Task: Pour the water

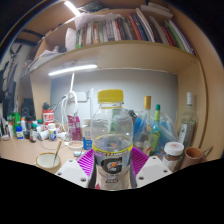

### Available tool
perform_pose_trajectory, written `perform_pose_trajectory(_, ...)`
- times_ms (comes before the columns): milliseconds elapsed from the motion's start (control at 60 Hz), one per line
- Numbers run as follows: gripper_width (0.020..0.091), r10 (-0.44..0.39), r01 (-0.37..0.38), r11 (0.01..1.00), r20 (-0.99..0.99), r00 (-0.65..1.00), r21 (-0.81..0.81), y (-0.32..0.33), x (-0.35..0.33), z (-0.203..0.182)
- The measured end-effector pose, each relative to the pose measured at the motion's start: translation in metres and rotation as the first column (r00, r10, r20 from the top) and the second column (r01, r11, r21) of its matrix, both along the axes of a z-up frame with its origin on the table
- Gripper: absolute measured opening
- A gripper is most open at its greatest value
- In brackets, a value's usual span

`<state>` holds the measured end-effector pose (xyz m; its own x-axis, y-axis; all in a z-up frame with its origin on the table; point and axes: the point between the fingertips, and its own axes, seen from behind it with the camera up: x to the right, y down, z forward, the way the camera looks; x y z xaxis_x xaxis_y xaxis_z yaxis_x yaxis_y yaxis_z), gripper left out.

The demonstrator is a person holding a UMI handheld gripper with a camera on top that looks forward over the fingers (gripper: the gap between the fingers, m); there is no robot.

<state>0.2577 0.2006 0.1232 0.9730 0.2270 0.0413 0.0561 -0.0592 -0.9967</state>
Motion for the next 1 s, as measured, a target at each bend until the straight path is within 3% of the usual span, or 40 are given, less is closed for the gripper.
perform_pose_trajectory(133, 0.0489, 0.049, -0.049, 0.999, 0.001, 0.999, -0.005, 0.003, -0.016, -0.012)
perform_pose_trajectory(217, 0.0507, 0.037, -0.037, 0.998, 0.008, 0.999, -0.044, 0.007, -0.011, -0.032)
perform_pose_trajectory(433, 0.0522, 0.033, -0.035, 0.999, -0.078, 0.996, -0.023, 0.009, -0.002, -0.028)
perform_pose_trajectory(567, 0.0646, 0.021, -0.023, 0.999, -0.036, 0.999, -0.044, 0.007, -0.003, -0.029)
perform_pose_trajectory(633, 0.0852, 0.03, -0.031, 0.996, -0.012, 0.999, -0.081, 0.001, -0.003, -0.035)
perform_pose_trajectory(650, 0.0864, 0.027, -0.028, 0.996, -0.013, 1.0, -0.086, -0.001, -0.002, -0.036)
perform_pose_trajectory(800, 0.0845, 0.005, -0.007, 0.995, -0.024, 1.0, -0.098, -0.034, 0.01, -0.025)
perform_pose_trajectory(1000, 0.0841, -0.08, 0.079, 0.995, -0.02, 0.997, -0.066, -0.118, 0.035, 0.009)
